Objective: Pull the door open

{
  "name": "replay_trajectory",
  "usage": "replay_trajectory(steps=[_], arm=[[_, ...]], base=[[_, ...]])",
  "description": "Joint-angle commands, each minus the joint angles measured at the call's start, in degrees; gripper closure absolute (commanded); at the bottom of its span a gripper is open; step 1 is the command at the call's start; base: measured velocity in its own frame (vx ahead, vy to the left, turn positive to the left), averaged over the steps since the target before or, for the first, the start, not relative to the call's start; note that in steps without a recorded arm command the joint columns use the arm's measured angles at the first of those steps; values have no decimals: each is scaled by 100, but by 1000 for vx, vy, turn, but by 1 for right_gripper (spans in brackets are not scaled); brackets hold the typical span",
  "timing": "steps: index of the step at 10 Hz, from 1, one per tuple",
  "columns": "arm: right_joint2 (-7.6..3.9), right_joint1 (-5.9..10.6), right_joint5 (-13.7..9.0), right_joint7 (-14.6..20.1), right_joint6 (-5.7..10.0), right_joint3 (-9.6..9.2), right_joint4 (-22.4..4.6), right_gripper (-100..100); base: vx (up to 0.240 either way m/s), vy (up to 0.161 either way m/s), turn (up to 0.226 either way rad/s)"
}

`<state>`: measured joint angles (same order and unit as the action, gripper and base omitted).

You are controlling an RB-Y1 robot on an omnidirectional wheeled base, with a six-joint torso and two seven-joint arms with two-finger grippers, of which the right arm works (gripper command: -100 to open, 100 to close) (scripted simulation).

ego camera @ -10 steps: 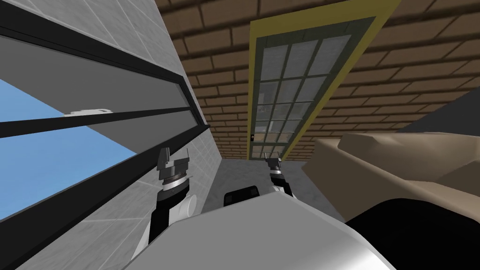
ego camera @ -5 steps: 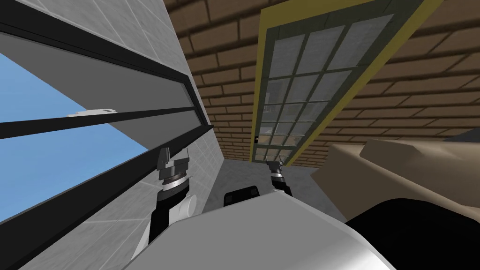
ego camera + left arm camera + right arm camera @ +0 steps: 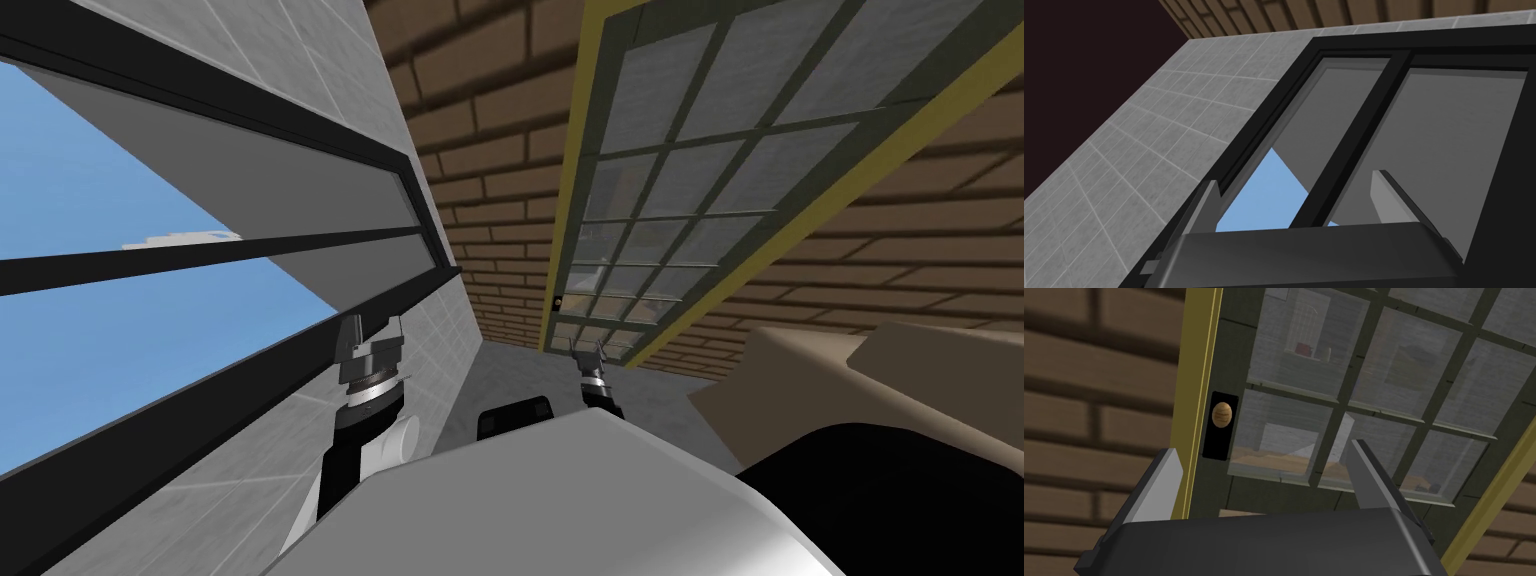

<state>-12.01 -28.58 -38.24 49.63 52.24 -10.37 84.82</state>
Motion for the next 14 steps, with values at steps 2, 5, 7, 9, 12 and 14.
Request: replay_trajectory(steps=[2, 5, 7, 9, 12, 14], arm=[[-61, 42, -226, 262, 169, -69, -336, -100], [-128, 52, -551, 577, 350, -168, -696, -100], [-175, 60, -786, 805, 481, -239, -956, -100], [-202, 65, -924, 940, 558, -281, -1109, -100], [-254, 73, -1193, 1201, 709, -363, -1408, -100], [-285, 79, -1358, 1361, 801, -413, -1591, -100]], base=[[116, -21, 115], [118, -21, 158], [156, -42, 164], [112, -44, 86], [96, -37, 110], [102, -43, 129]])
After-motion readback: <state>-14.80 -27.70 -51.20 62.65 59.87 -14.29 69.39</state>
